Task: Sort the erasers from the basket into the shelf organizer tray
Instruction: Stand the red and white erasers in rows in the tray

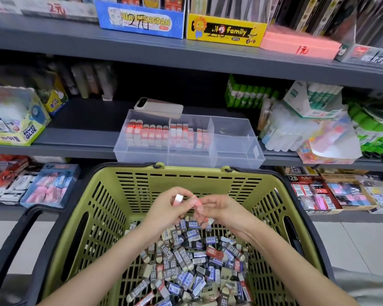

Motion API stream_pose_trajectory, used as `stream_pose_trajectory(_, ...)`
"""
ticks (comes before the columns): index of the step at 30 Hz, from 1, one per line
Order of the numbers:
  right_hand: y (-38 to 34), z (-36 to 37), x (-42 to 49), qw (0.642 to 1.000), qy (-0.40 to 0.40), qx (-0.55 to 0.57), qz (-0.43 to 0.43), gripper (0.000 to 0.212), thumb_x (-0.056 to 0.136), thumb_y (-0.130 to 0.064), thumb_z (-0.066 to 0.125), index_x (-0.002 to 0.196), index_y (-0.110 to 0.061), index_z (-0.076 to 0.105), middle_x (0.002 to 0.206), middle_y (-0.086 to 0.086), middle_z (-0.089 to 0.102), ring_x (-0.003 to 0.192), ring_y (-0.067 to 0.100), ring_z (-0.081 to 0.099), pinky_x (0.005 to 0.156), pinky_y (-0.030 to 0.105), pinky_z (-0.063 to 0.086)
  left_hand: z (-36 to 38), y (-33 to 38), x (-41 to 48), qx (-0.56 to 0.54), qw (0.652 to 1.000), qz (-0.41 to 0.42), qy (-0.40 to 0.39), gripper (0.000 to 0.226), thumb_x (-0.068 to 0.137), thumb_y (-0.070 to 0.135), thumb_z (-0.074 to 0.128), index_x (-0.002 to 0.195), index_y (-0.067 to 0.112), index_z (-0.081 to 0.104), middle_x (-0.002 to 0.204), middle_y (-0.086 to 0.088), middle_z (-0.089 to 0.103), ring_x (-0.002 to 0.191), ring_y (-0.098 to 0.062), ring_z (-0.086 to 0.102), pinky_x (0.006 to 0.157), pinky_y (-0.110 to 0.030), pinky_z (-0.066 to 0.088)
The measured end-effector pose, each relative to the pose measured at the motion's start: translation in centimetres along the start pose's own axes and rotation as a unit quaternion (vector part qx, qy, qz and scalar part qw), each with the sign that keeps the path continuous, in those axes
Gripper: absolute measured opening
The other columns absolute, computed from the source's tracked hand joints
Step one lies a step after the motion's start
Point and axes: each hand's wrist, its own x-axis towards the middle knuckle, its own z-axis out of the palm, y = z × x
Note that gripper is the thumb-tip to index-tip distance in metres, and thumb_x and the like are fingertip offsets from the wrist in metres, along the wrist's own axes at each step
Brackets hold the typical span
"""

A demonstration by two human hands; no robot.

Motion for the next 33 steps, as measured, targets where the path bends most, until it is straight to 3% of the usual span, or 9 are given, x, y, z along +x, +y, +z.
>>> stream_pose_trajectory(3, -4.0, -0.2, -0.7, 0.993, 0.067, 0.006, -0.1, 0.018, 0.089, -0.006, 0.057, 0.106, 0.0, 0.055, 0.078, 0.007, 0.07, 0.067, 0.015, 0.065, 0.066, 0.024, 0.055, -1.4, 3.8, -0.1, 0.22, 0.958, 0.162, 0.085, 0.007, 0.09, 0.033, 0.057, 0.095, 0.038, 0.056, 0.062, 0.008, 0.062, 0.053, -0.004, 0.054, 0.047, -0.018, 0.037)
stream_pose_trajectory(6, -7.8, -0.4, -0.8, 0.959, 0.176, -0.039, -0.218, 0.018, 0.091, -0.021, 0.057, 0.102, -0.008, 0.053, 0.08, 0.005, 0.074, 0.072, 0.017, 0.068, 0.068, 0.018, 0.051, -2.9, 7.1, 1.3, 0.404, 0.846, 0.306, 0.164, 0.01, 0.093, 0.027, 0.055, 0.099, 0.023, 0.061, 0.072, 0.01, 0.064, 0.063, -0.008, 0.056, 0.054, -0.017, 0.039)
stream_pose_trajectory(9, -10.5, -1.1, 0.1, 0.94, 0.224, -0.072, -0.246, 0.02, 0.091, -0.032, 0.056, 0.098, -0.014, 0.057, 0.078, 0.005, 0.074, 0.065, 0.023, 0.063, 0.059, 0.026, 0.048, -4.4, 8.6, 3.5, 0.506, 0.783, 0.323, 0.159, 0.016, 0.095, 0.024, 0.054, 0.1, 0.012, 0.062, 0.085, 0.0, 0.07, 0.075, -0.022, 0.063, 0.057, -0.03, 0.045)
stream_pose_trajectory(15, -12.5, -2.7, 3.0, 0.955, 0.221, -0.107, -0.166, 0.041, 0.096, -0.031, 0.05, 0.057, -0.027, 0.065, 0.054, 0.0, 0.056, 0.041, 0.008, 0.035, 0.04, 0.017, 0.028, -5.9, 8.4, 5.3, 0.511, 0.819, 0.25, 0.076, 0.019, 0.096, 0.04, 0.043, 0.101, 0.026, 0.055, 0.069, 0.013, 0.057, 0.068, -0.007, 0.054, 0.054, -0.023, 0.035)
stream_pose_trajectory(18, -12.7, -3.3, 3.9, 0.971, 0.179, -0.097, -0.121, 0.024, 0.095, -0.019, 0.051, 0.076, -0.014, 0.064, 0.066, 0.007, 0.064, 0.043, 0.013, 0.049, 0.039, 0.018, 0.035, -6.6, 8.9, 5.2, 0.503, 0.829, 0.24, 0.044, 0.019, 0.097, 0.041, 0.043, 0.102, 0.027, 0.055, 0.07, 0.012, 0.057, 0.07, -0.007, 0.053, 0.061, -0.027, 0.041)
stream_pose_trajectory(21, -13.3, -3.9, 4.8, 0.981, 0.156, -0.056, -0.098, 0.013, 0.093, -0.014, 0.053, 0.091, -0.005, 0.062, 0.081, 0.016, 0.072, 0.066, 0.022, 0.07, 0.048, 0.022, 0.05, -7.1, 9.8, 5.6, 0.502, 0.834, 0.229, 0.01, 0.016, 0.097, 0.041, 0.043, 0.1, 0.031, 0.055, 0.065, 0.011, 0.055, 0.066, -0.001, 0.048, 0.057, -0.019, 0.033)
stream_pose_trajectory(25, -14.3, -5.1, 6.6, 0.958, 0.225, -0.111, -0.142, 0.016, 0.087, -0.018, 0.061, 0.084, -0.002, 0.063, 0.064, 0.01, 0.061, 0.061, 0.013, 0.056, 0.05, 0.016, 0.043, -7.5, 11.3, 7.5, 0.492, 0.826, 0.271, 0.044, 0.011, 0.094, 0.039, 0.051, 0.094, 0.032, 0.058, 0.052, 0.014, 0.047, 0.059, 0.001, 0.045, 0.056, -0.021, 0.028)
stream_pose_trajectory(30, -14.8, -5.3, 9.0, 0.955, 0.239, -0.062, -0.162, 0.014, 0.084, -0.002, 0.065, 0.095, -0.009, 0.059, 0.066, 0.005, 0.059, 0.043, 0.01, 0.051, 0.045, 0.021, 0.043, -8.5, 12.7, 11.4, 0.325, 0.92, 0.206, 0.071, 0.011, 0.087, 0.026, 0.065, 0.092, 0.033, 0.058, 0.09, 0.004, 0.068, 0.086, -0.014, 0.061, 0.078, -0.024, 0.042)
stream_pose_trajectory(33, -14.9, -5.2, 9.8, 0.96, 0.225, -0.024, -0.161, 0.025, 0.083, 0.005, 0.062, 0.103, -0.009, 0.056, 0.071, 0.008, 0.061, 0.045, 0.013, 0.06, 0.047, 0.023, 0.05, -8.7, 12.4, 13.0, 0.315, 0.929, 0.176, 0.086, 0.018, 0.086, 0.025, 0.067, 0.1, 0.029, 0.056, 0.096, -0.003, 0.067, 0.09, -0.019, 0.061, 0.079, -0.027, 0.042)
